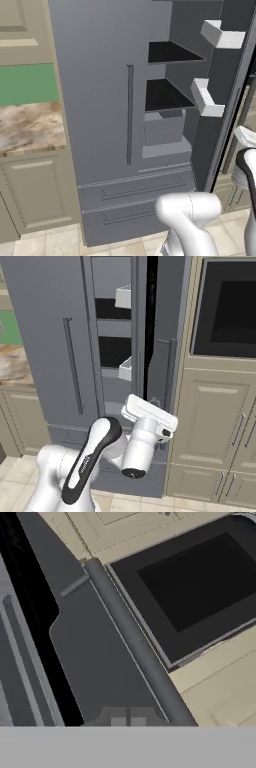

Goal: Place one of the steaks on the plate and the other in the bowl. Then place the bowl in the fridge.

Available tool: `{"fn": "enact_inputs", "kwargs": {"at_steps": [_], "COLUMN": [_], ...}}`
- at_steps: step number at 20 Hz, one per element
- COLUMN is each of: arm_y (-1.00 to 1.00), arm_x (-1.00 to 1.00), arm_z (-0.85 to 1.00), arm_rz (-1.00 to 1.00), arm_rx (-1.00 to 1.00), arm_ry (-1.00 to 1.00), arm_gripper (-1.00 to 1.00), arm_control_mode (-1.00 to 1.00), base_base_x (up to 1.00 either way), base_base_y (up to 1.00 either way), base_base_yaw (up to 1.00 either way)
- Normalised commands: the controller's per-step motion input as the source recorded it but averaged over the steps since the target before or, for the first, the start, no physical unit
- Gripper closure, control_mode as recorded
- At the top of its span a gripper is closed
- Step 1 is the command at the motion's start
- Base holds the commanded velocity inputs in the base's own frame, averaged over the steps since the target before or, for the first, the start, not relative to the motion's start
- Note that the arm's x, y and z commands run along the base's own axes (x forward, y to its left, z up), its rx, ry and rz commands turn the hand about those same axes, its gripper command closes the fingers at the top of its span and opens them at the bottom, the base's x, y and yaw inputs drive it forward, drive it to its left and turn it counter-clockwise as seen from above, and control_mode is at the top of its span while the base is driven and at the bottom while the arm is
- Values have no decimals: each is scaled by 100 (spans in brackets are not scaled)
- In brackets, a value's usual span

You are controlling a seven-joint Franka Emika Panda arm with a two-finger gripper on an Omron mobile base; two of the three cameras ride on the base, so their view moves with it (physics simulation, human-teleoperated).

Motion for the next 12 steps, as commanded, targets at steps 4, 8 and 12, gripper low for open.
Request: {"fn": "enact_inputs", "kwargs": {"at_steps": [4,8,12], "arm_y": [92,100,100], "arm_x": [-100,-80,-15], "arm_z": [67,53,37], "arm_rz": [-1,-7,-1], "arm_rx": [0,-15,-23], "arm_ry": [-35,-34,-19], "arm_gripper": [100,100,100], "arm_control_mode": [-100,-100,-100], "base_base_x": [0,0,0], "base_base_y": [0,0,0], "base_base_yaw": [0,0,0]}}
